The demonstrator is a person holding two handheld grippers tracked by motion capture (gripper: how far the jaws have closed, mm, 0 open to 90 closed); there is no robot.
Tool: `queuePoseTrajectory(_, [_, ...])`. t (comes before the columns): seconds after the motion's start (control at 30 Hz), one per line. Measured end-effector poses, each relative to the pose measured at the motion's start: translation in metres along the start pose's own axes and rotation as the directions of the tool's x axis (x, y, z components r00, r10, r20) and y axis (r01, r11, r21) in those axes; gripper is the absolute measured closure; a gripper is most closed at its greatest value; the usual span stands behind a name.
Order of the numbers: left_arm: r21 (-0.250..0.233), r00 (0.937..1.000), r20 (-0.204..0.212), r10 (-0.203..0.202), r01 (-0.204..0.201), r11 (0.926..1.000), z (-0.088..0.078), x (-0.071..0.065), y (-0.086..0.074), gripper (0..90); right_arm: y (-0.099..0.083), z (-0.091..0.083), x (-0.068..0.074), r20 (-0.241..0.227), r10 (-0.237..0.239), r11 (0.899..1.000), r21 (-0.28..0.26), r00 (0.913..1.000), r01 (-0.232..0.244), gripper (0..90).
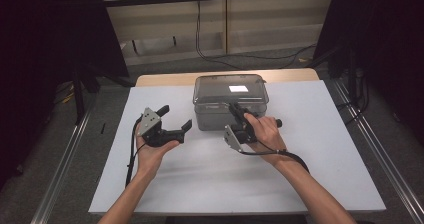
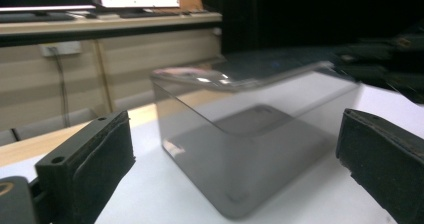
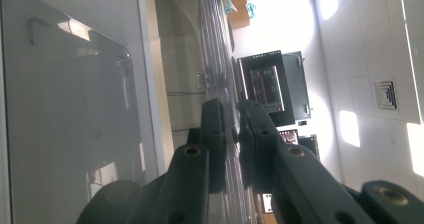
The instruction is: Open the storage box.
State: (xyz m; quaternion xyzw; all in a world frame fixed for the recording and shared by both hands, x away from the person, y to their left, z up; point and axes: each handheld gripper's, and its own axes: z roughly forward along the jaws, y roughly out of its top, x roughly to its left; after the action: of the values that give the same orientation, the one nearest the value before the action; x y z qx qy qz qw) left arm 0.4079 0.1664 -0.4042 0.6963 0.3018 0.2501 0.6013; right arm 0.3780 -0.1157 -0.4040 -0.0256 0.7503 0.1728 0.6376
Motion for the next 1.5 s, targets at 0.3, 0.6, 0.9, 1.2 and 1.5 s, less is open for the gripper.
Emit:
queuePoseTrajectory(0.3, [0.004, 0.9985, 0.015, 0.053, -0.053, 0.9986, 0.021, 0.006, 0.005, 3.4, 0.0, 0.001, -0.004, 0.003, 0.006, 1.0, -0.006, 1.0, -0.006, 81.9])
queuePoseTrajectory(0.6, [-0.011, 0.9923, 0.04, 0.118, -0.117, 0.9931, 0.041, 0.007, 0.013, 3.9, 0.0, 0.002, -0.01, 0.008, 0.007, 1.0, -0.009, 0.9999, -0.007, 82.1])
queuePoseTrajectory(0.9, [-0.025, 0.9871, 0.052, 0.152, -0.151, 0.9883, 0.059, 0.006, 0.016, 6.4, 0.0, 0.002, -0.012, 0.013, 0.018, 1.0, -0.008, 0.9998, -0.018, 82.2])
queuePoseTrajectory(1.2, [-0.031, 0.982, 0.058, 0.18, -0.178, 0.9835, 0.067, 0.007, 0.012, 15.9, 0.001, 0.003, -0.015, 0.016, 0.013, 1.0, -0.014, 0.9998, -0.013, 82.4])
queuePoseTrajectory(1.5, [-0.059, 0.9781, 0.063, 0.198, -0.195, 0.9791, 0.075, 0.01, 0.012, 22.3, 0.001, 0.003, -0.016, 0.017, 0.019, 1.0, -0.012, 0.9997, -0.018, 82.4])
